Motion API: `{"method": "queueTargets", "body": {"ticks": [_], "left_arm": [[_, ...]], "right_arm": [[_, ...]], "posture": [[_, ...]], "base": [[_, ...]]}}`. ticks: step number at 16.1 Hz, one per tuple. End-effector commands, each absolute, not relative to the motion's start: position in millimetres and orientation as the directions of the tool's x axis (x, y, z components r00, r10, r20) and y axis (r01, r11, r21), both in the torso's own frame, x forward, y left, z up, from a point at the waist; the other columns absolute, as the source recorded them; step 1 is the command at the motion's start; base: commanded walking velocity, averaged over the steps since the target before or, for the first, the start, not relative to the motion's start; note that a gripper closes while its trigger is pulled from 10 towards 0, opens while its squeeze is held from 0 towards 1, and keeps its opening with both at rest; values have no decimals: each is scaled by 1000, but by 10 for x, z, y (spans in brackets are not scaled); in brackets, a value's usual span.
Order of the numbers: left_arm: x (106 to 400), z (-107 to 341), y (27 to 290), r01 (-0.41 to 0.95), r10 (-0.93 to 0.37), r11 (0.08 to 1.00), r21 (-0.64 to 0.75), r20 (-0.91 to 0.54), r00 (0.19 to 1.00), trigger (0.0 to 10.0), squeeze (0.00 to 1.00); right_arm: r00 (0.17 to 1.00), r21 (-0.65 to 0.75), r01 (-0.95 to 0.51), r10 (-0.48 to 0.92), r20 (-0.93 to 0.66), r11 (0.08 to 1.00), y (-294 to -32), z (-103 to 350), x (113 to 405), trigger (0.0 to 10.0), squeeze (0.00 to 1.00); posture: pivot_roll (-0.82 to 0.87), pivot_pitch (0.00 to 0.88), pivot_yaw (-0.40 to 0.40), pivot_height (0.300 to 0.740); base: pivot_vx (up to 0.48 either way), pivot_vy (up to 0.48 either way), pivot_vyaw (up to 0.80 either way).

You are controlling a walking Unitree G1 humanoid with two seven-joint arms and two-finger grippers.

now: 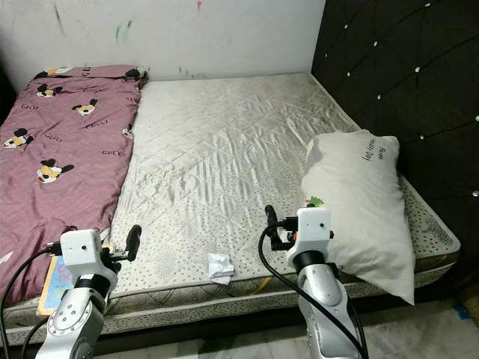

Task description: Clean up the room

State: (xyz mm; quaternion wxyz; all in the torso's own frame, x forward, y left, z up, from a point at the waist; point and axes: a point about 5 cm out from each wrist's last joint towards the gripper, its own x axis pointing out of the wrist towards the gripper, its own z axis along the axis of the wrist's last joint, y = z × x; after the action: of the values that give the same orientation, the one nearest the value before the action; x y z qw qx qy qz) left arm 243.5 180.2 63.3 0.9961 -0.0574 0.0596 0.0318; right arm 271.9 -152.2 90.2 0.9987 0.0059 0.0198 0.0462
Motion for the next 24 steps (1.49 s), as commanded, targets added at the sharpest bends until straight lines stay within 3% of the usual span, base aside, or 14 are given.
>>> {"method": "queueTargets", "body": {"ticks": [1,14,22,24], "left_arm": [[2451,651,1814,-71,57,991,-113,-124,991,10000,0],[2471,643,1806,-74,57,990,-117,-142,988,10000,0],[2458,649,1810,-83,63,985,-149,-133,989,10000,0],[2449,646,1803,-73,53,986,-150,-129,990,10000,0]], "right_arm": [[995,4,-95,95,-30,996,-1517,931,2724,10000,0],[991,8,-125,125,-46,992,-1486,916,2741,10000,0],[985,16,-160,161,-55,987,-1469,910,2743,10000,0],[979,-21,-199,198,-51,980,-1422,913,2738,10000,0]], "posture": [[32,0,11,740],[29,11,8,590],[33,14,3,590],[32,12,5,590]], "base": [[0,0,0],[0,0,0],[0,0,0],[0,0,800]]}}
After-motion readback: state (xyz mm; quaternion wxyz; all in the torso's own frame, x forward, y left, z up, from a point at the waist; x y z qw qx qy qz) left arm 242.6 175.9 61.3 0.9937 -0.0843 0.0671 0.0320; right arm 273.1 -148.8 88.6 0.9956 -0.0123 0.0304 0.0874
